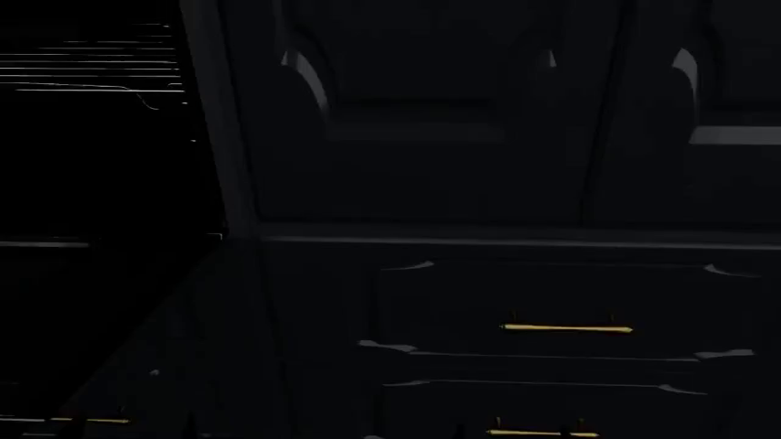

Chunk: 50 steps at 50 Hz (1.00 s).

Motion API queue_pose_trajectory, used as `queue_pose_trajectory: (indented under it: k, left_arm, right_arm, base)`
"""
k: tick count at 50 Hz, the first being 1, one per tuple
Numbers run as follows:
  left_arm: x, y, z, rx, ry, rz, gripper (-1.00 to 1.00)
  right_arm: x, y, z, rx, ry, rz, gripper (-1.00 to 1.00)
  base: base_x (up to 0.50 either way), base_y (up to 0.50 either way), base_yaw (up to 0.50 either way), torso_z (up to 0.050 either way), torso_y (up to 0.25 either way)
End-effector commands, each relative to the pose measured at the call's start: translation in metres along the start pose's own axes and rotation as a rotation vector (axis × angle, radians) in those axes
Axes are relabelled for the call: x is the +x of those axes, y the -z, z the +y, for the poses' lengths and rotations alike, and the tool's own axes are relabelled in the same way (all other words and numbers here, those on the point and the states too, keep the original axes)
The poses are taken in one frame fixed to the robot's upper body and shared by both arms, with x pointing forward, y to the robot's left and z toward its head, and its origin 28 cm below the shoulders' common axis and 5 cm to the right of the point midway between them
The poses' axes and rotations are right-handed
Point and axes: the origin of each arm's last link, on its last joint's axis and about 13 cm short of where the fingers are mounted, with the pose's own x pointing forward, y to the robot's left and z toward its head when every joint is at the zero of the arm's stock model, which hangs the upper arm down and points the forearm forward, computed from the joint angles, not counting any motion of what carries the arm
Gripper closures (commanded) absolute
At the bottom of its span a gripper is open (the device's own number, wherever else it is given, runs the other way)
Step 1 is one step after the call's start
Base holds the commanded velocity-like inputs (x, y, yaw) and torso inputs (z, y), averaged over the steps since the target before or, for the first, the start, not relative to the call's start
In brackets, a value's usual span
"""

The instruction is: Close the oven door

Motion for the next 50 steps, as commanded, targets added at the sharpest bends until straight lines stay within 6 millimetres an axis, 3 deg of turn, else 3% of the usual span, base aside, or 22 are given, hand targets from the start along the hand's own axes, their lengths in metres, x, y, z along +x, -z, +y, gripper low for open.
queue_pose_trajectory:
  k: [1, 22, 23, 24, 26, 50]
  left_arm:
    - [0.001, 0.003, 0.000, 0.000, 0.000, 0.000, -1.00]
    - [0.003, 0.015, 0.000, -0.008, -0.039, 0.002, -1.00]
    - [0.003, -0.005, 0.000, -0.007, -0.040, 0.003, -1.00]
    - [0.003, 0.013, 0.000, -0.008, -0.038, 0.004, -1.00]
    - [0.003, 0.015, 0.000, -0.008, -0.038, 0.005, -1.00]
    - [0.003, 0.014, 0.000, -0.008, -0.040, 0.003, -1.00]
  right_arm:
    - [0.000, 0.000, 0.000, -0.009, 0.000, 0.000, -1.00]
    - [-0.001, -0.001, 0.000, 0.023, 0.019, -0.026, -1.00]
    - [-0.001, -0.001, 0.000, 0.021, 0.018, -0.028, -1.00]
    - [-0.001, -0.001, 0.000, 0.022, 0.019, -0.027, -1.00]
    - [-0.001, -0.001, 0.000, 0.023, 0.019, -0.027, -1.00]
    - [-0.002, -0.002, -0.001, 0.024, 0.025, -0.034, -1.00]
  base:
    - [0.00, 0.00, 0.00, 0.000, 0.000]
    - [0.00, 0.00, 0.00, 0.000, 0.000]
    - [0.00, 0.00, 0.00, 0.000, 0.000]
    - [0.00, 0.00, 0.00, 0.000, 0.000]
    - [0.00, 0.00, 0.00, 0.000, 0.000]
    - [-0.20, 0.00, 0.00, 0.000, 0.000]
